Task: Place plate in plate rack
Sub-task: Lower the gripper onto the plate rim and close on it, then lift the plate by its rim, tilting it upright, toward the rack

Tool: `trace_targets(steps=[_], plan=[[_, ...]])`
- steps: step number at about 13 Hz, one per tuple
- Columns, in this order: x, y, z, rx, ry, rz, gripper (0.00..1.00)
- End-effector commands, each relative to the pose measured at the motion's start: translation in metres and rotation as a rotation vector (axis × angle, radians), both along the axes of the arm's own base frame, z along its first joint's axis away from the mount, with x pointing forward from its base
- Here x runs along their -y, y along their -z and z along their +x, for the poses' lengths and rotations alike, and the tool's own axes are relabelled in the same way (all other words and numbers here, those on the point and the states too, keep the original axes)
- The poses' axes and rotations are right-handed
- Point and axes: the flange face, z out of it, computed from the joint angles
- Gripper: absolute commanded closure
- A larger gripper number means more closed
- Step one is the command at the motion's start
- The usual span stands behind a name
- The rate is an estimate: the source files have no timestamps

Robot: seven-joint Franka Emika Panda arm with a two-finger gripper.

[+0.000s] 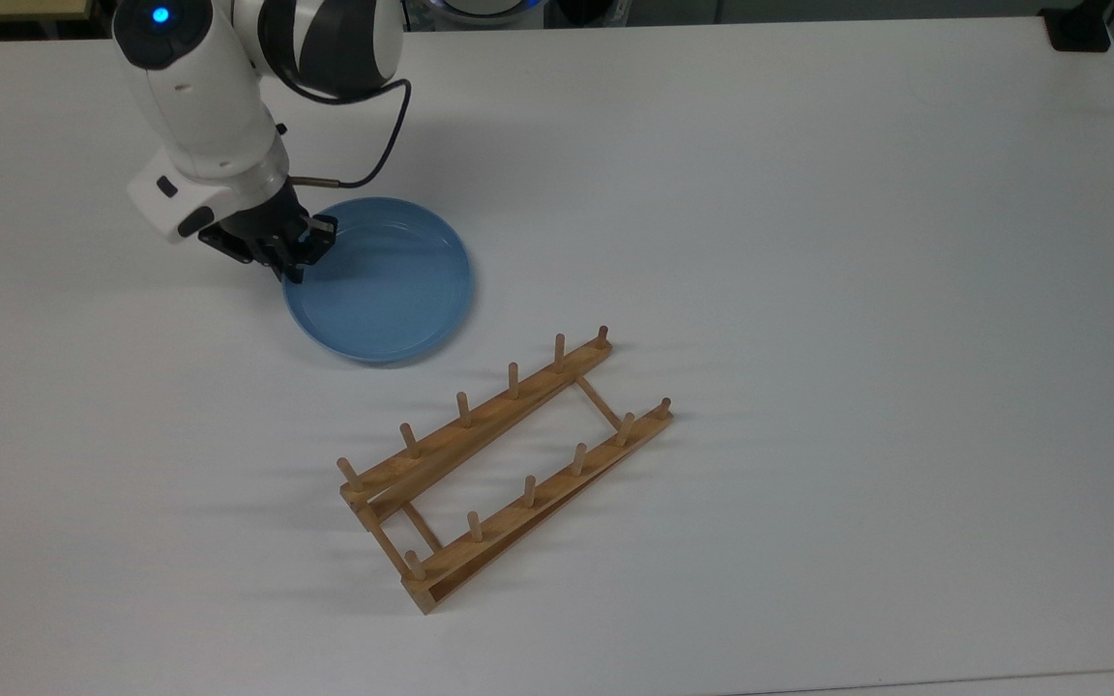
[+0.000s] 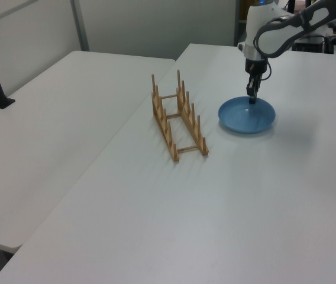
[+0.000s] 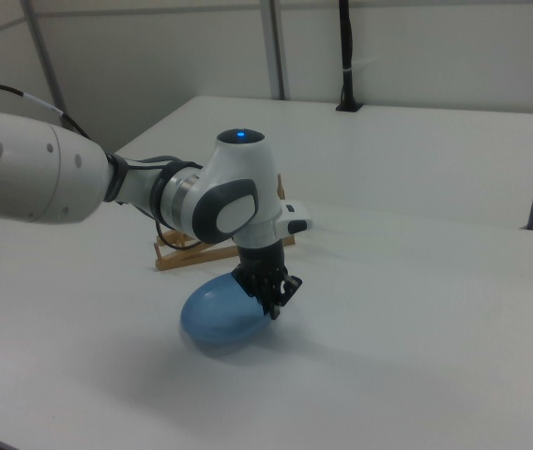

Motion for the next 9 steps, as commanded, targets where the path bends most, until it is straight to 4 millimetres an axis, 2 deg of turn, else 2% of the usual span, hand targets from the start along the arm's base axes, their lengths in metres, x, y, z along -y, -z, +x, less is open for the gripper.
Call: trace_targets(steps=[1,3,6,9], plan=[[-0.001,-0.012,-0.006,0.008,0.014,-0.011,1.0],[0.0,-0.022,-0.006,0.022,0.013,-0.014,1.0],[0.001,-0.053,-0.007,0.068,0.013,-0.027,1.0],[0.0,-0.065,-0.005,0.075,0.015,-0.023,1.0]])
